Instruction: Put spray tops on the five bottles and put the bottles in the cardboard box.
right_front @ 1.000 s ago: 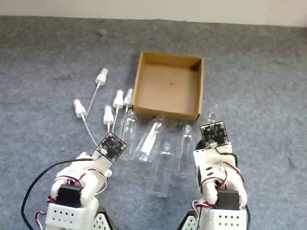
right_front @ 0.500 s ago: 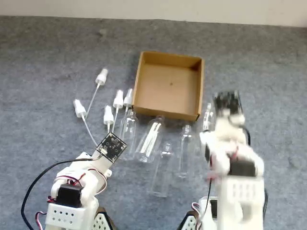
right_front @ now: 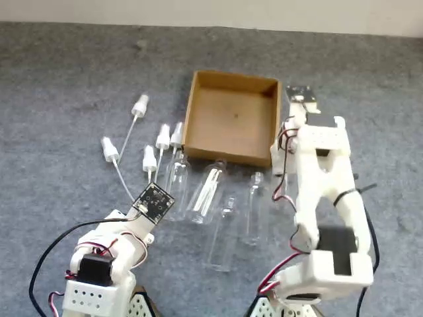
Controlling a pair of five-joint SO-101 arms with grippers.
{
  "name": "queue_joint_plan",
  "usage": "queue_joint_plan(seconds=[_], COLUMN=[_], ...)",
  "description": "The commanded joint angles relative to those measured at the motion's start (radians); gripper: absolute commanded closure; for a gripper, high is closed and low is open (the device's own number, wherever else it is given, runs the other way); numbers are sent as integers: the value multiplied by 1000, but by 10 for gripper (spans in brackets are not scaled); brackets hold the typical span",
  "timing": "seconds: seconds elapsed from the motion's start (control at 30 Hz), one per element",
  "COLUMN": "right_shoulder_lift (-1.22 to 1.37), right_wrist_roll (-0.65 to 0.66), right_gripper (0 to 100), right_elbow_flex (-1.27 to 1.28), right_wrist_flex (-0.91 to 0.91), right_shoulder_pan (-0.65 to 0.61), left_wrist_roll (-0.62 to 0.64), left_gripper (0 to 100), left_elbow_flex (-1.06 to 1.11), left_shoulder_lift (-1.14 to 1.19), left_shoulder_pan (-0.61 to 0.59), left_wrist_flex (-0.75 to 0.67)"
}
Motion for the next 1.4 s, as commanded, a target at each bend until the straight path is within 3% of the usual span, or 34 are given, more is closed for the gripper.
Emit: queue_joint_plan(seconds=[0.0,0.27,0.43,0.63,0.73,0.9,1.03,1.13,1.37], right_shoulder_lift=[33,127,125,127,128,130,130,130,130], right_wrist_roll=[-5,49,187,379,450,505,514,506,506], right_gripper=[807,834,989,995,995,995,988,978,865], right_elbow_flex=[-56,-58,-61,-61,-61,-61,-61,-61,-61], right_wrist_flex=[-22,-33,-33,-33,-35,-35,-35,-35,-31], right_shoulder_pan=[1,84,271,515,587,622,605,578,564], left_wrist_roll=[5,5,5,-2,-2,-2,-58,-17,-104], left_gripper=[993,993,993,993,992,989,990,989,989], left_elbow_flex=[19,19,19,19,19,18,-21,-107,-291], left_shoulder_lift=[-12,-12,-12,-12,-12,-12,-12,-10,-2], left_shoulder_pan=[18,18,18,8,-68,-186,-338,-415,-435], left_wrist_flex=[6,6,6,6,3,-209,-292,-304,-258])
